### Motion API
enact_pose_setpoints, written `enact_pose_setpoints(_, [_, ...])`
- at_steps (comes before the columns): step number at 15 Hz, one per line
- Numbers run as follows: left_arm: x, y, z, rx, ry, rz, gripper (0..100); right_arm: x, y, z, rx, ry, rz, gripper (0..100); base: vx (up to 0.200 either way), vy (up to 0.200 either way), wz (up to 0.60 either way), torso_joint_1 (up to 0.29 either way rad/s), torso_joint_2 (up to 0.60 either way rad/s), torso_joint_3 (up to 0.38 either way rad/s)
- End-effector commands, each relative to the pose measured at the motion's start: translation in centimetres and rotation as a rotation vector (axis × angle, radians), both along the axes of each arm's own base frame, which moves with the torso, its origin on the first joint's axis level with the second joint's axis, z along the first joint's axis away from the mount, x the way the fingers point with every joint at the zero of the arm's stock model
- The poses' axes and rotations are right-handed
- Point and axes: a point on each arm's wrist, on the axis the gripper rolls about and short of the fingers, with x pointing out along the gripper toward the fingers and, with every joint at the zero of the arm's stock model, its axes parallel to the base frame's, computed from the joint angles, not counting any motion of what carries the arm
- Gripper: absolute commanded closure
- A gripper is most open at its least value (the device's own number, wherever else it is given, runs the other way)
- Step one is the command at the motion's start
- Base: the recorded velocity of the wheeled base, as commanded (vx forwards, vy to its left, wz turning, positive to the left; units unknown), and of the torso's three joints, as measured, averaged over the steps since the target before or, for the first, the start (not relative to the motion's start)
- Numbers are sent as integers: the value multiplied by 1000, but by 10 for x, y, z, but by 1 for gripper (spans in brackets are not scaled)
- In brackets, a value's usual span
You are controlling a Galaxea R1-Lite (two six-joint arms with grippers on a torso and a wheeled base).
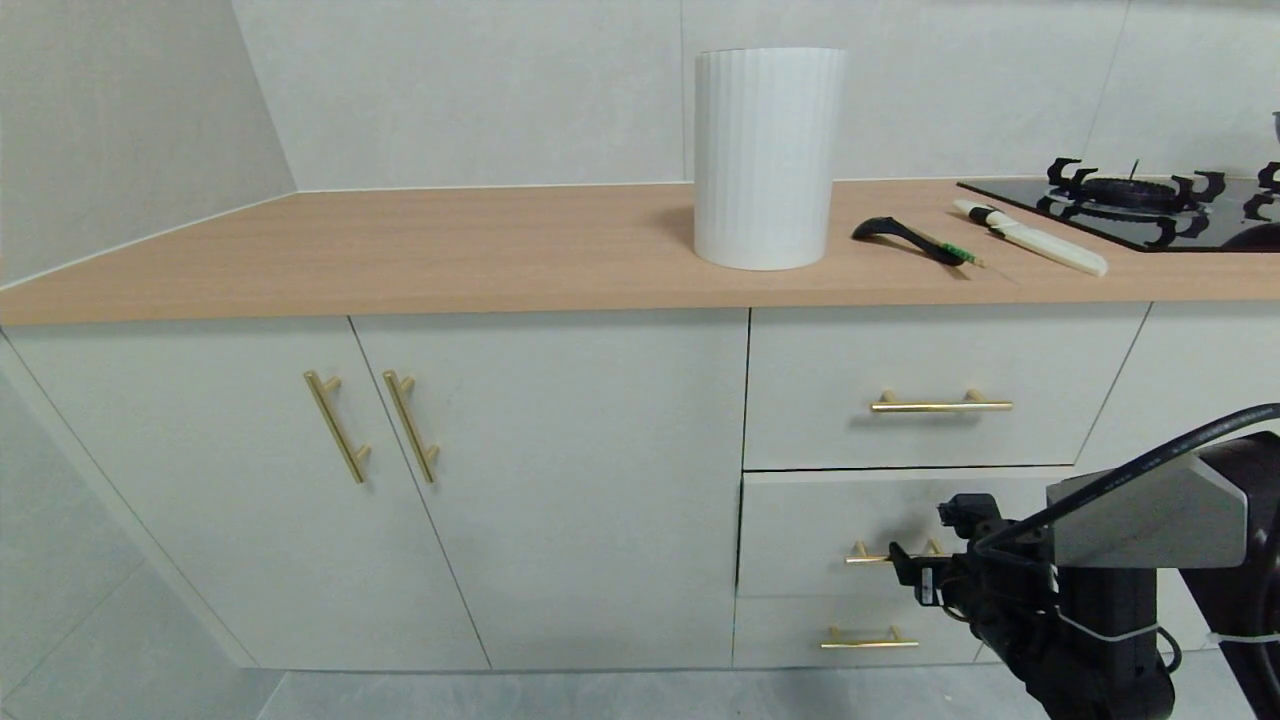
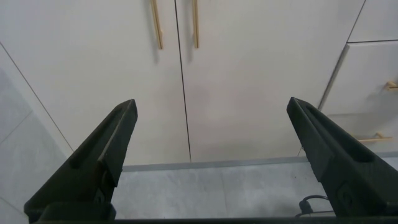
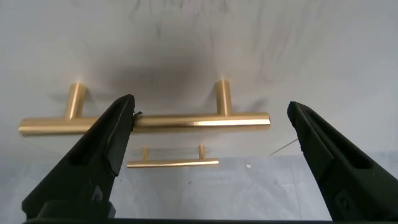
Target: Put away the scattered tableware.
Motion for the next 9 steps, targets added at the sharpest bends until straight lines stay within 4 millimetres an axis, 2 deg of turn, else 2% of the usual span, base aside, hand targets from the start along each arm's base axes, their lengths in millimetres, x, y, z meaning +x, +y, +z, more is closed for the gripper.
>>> enact_pose_setpoints(1, [0, 0, 0, 0, 0, 0, 0, -1, 0, -2, -3, 12, 1, 0, 0, 0, 0, 0, 0, 0])
enact_pose_setpoints(3, [0, 0, 0, 0, 0, 0, 0, -5, -1, -1, -7, 22, 2, 0, 0, 0, 0, 0, 0, 0])
enact_pose_setpoints(5, [0, 0, 0, 0, 0, 0, 0, -18, -4, 13, -31, 56, 18, 0, 0, 0, 0, 0, 0, 0])
enact_pose_setpoints(8, [0, 0, 0, 0, 0, 0, 0, -38, -3, 56, -18, 117, 92, 0, 0, 0, 0, 0, 0, 0])
enact_pose_setpoints(9, [0, 0, 0, 0, 0, 2, 0, -47, -1, 76, -17, 136, 113, 0, 0, 0, 0, 0, 0, 0])
